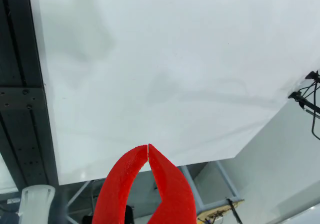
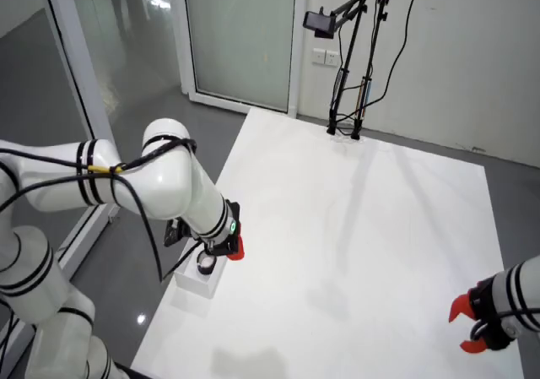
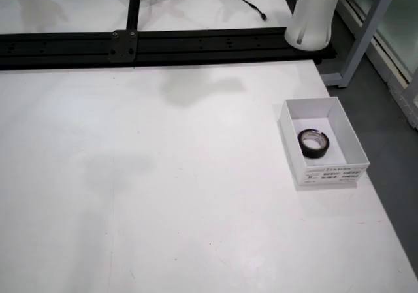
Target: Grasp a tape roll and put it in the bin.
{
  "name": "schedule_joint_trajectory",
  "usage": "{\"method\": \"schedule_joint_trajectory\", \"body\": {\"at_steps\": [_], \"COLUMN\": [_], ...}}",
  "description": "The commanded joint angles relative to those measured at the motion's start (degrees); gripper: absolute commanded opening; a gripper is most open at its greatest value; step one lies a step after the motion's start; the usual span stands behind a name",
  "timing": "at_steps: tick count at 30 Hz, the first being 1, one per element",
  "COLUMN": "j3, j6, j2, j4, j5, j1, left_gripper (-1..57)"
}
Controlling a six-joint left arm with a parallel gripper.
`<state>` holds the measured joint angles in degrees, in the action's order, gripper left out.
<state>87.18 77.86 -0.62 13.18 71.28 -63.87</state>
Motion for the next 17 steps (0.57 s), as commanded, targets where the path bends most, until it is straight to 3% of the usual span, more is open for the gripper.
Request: {"method": "schedule_joint_trajectory", "body": {"at_steps": [1, 17], "j3": [0.0, 0.0], "j6": [0.0, 0.0], "j2": [0.0, 0.0], "j4": [0.0, 0.0], "j5": [0.0, 0.0], "j1": [1.4, 1.6], "left_gripper": [-0.4, -0.4]}}
